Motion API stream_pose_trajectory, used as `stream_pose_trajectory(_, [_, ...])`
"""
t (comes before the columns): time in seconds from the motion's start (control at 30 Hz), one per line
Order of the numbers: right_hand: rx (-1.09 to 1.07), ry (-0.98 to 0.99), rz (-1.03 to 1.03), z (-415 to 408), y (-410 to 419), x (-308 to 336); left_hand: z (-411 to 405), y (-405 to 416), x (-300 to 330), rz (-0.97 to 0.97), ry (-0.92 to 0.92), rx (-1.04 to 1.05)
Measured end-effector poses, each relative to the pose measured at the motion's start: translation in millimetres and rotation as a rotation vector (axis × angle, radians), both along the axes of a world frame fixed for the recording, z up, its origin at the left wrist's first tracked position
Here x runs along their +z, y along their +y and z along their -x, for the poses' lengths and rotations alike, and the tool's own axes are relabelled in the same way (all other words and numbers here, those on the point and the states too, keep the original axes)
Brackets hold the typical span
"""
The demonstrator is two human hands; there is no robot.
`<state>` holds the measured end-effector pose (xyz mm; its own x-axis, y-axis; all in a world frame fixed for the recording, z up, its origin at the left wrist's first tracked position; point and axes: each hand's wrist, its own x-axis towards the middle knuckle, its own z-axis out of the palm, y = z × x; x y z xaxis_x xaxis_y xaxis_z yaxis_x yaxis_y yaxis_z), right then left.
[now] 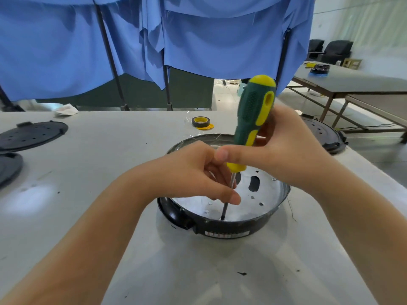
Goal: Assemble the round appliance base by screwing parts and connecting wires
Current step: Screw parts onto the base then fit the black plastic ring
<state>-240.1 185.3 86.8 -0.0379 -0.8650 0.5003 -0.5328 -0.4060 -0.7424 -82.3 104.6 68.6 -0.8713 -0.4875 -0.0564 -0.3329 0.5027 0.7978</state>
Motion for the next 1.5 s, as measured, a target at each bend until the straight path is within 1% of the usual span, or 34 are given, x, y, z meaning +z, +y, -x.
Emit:
stream_pose_trajectory(0.1, [-0.162, 0.093, 0.067, -6.7, -3.0, -5.9, 1.4, 1.4, -0.9, 0.040, 0.017, 0.018])
stream_pose_trajectory(0.2, [-0.180, 0.089, 0.053, -10.2, -3.1, -9.1, 0.0, 4.0, -3.3, 0.076, 0.048, 0.059])
stream_pose_trajectory(0.27, [-0.075, -0.011, -0.030, -8.4, -3.2, -8.3, -2.3, 6.8, -5.2, 0.074, 0.086, 0.081])
stream_pose_trajectory(0.37, [0.212, -0.254, -0.208, 2.0, -3.0, -3.6, -6.0, 10.7, -9.9, 0.017, 0.126, 0.122])
stream_pose_trajectory(0.43, [0.326, -0.292, -0.247, 8.6, -2.8, -0.4, -7.6, 13.9, -14.7, -0.045, 0.173, 0.147])
stream_pose_trajectory(0.5, [0.344, -0.263, -0.242, 12.6, -2.9, 1.3, -8.1, 18.6, -20.5, -0.107, 0.227, 0.160])
stream_pose_trajectory(0.67, [0.246, -0.172, -0.202, 15.2, -0.8, 2.5, -6.5, 32.1, -38.4, -0.158, 0.344, 0.177])
stream_pose_trajectory(0.7, [0.227, -0.153, -0.197, 14.7, -0.2, 2.6, -5.7, 34.1, -42.1, -0.130, 0.374, 0.202])
stream_pose_trajectory(0.77, [0.189, -0.146, -0.188, 12.8, 0.3, 2.6, -4.3, 37.3, -49.1, -0.015, 0.423, 0.277])
stream_pose_trajectory(0.9, [0.163, -0.237, -0.187, 4.3, -0.2, -0.4, -1.8, 43.2, -58.2, 0.137, 0.536, 0.413])
stream_pose_trajectory(1.0, [0.140, -0.289, -0.159, -2.0, 1.2, -1.0, -0.3, 45.0, -61.1, 0.216, 0.567, 0.485])
stream_pose_trajectory(1.07, [0.063, -0.246, -0.100, -6.6, 1.7, -1.9, 0.1, 46.0, -61.0, 0.197, 0.573, 0.498])
stream_pose_trajectory(1.2, [-0.141, -0.105, 0.029, -14.7, 0.0, -8.1, -0.3, 46.8, -58.2, 0.083, 0.576, 0.474])
stream_pose_trajectory(1.27, [-0.167, -0.056, 0.041, -15.8, 0.2, -8.4, -1.1, 46.8, -57.0, 0.054, 0.563, 0.453])
stream_pose_trajectory(1.3, [-0.138, -0.038, 0.022, -14.9, 0.5, -7.9, -1.7, 46.9, -56.4, 0.047, 0.557, 0.449])
stream_pose_trajectory(1.37, [0.024, -0.036, -0.090, -10.7, 0.9, -5.6, -2.4, 46.3, -56.2, 0.027, 0.555, 0.451])
stream_pose_trajectory(1.43, [0.250, -0.108, -0.240, -4.1, 1.7, -3.8, -3.0, 45.5, -56.6, 0.001, 0.559, 0.458])
stream_pose_trajectory(1.5, [0.392, -0.191, -0.316, 3.9, 2.2, -2.9, -3.3, 45.1, -56.9, -0.017, 0.554, 0.448])
